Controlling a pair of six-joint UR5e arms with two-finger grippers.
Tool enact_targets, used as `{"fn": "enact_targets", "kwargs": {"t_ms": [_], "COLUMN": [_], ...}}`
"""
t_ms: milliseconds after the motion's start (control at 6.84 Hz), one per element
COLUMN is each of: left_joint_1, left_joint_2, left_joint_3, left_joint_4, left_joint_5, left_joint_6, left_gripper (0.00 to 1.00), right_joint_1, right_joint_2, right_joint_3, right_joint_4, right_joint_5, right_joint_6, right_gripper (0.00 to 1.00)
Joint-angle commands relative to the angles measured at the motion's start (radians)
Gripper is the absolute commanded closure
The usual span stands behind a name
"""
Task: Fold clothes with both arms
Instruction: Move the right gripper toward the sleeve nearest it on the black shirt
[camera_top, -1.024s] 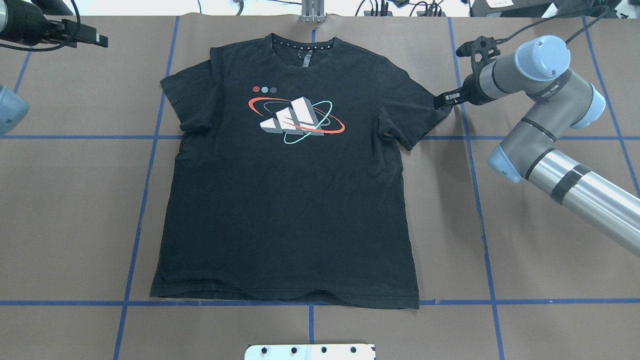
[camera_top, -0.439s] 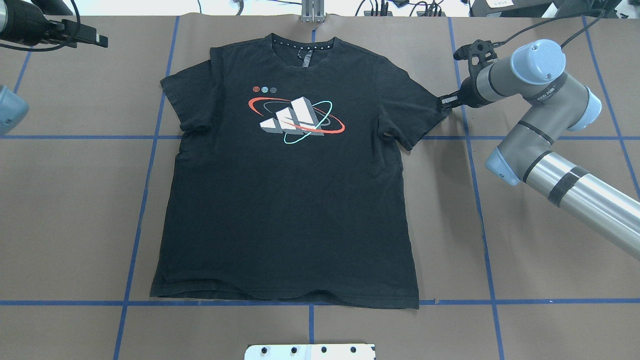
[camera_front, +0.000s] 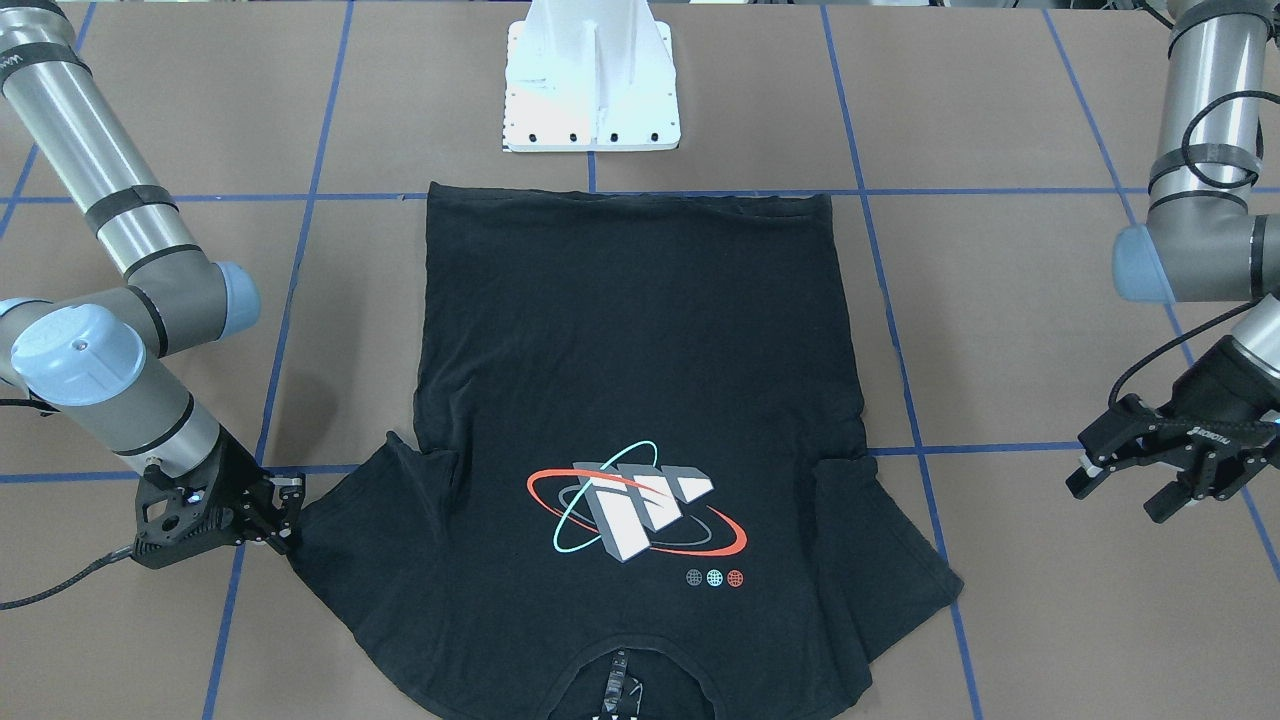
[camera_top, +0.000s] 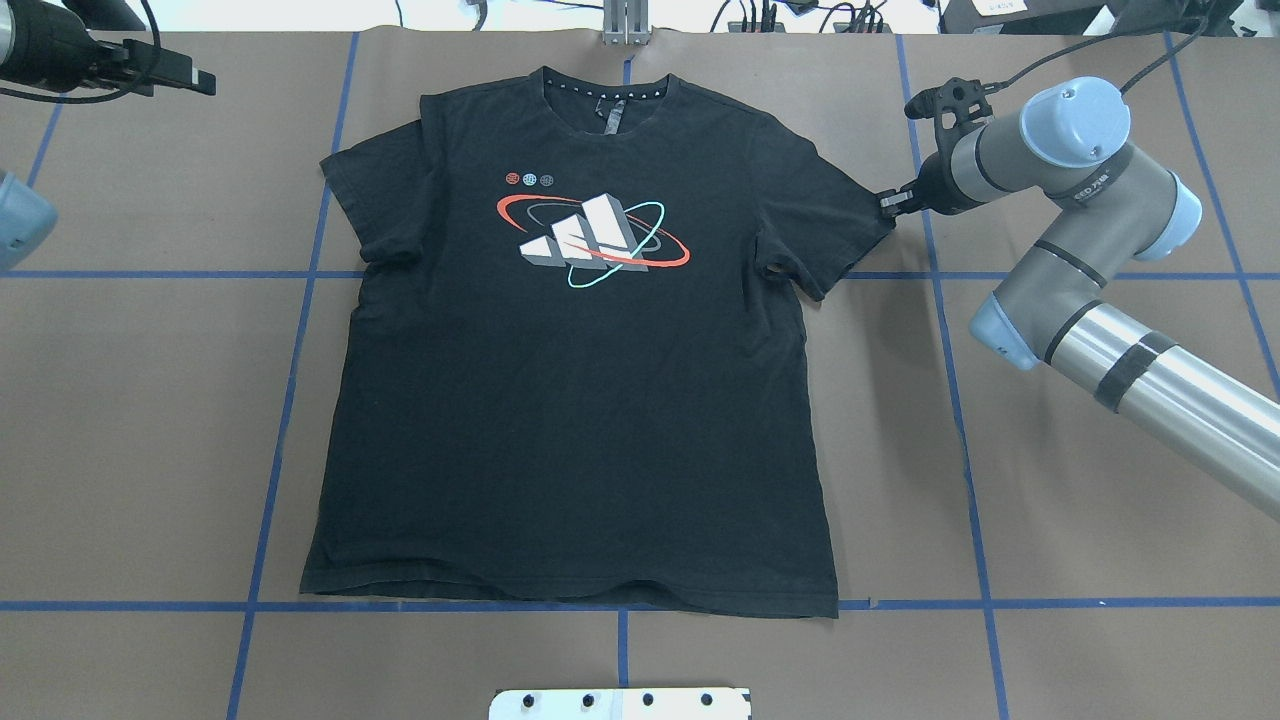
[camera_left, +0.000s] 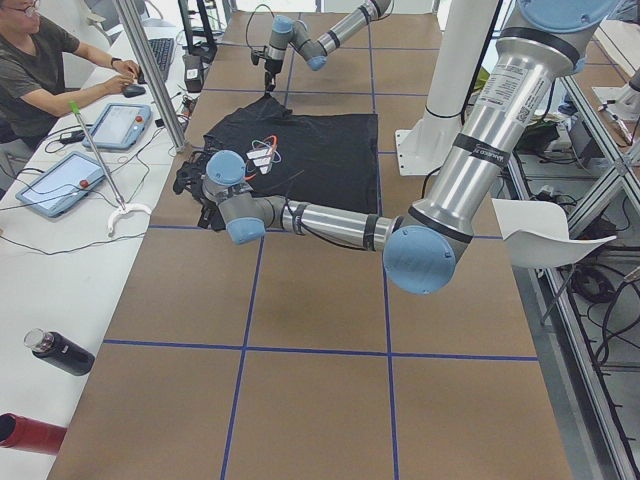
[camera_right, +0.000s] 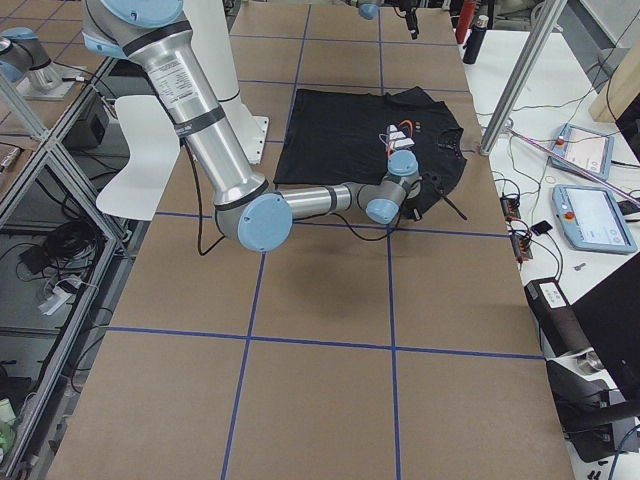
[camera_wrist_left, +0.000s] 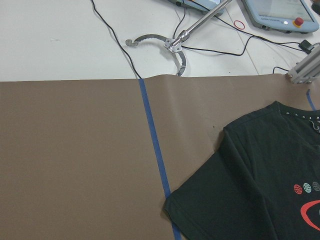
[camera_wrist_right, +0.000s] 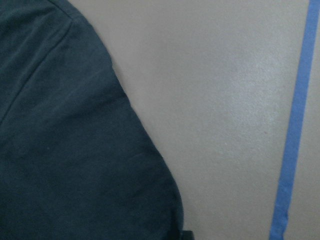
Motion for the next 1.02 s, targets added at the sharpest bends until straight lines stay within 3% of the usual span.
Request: {"fn": "enact_targets", "kwargs": {"t_ms": [0, 293, 439, 585, 878], "left_joint_1": [0.0, -0.002, -0.002, -0.003, -0.008], "left_joint_2": [0.001, 0.004, 0.005, 0.005, 0.009], "left_joint_3": [0.0, 0.0, 0.0, 0.002, 0.003], "left_joint_4": [0.0, 0.0, -0.002, 0.0, -0.002], "left_joint_5": [0.0, 0.0, 0.0, 0.0, 0.002], "left_joint_6": [0.0, 0.0, 0.0, 0.002, 0.002], "left_gripper": [0.0, 0.0, 0.0, 0.0, 0.0], "right_joint_1": [0.015, 0.001, -0.019, -0.06, -0.115], "right_joint_2": [0.075, 0.152, 0.21, 0.291, 0.479], "right_joint_3": [0.008, 0.017, 0.013, -0.035, -0.267], "right_joint_4": [0.002, -0.02, -0.099, -0.154, -0.158], "right_joint_5": [0.069, 0.066, 0.048, -0.034, -0.186], "right_joint_6": [0.056, 0.164, 0.168, 0.171, 0.209], "right_gripper": [1.0, 1.0, 1.0, 1.0, 1.0]}}
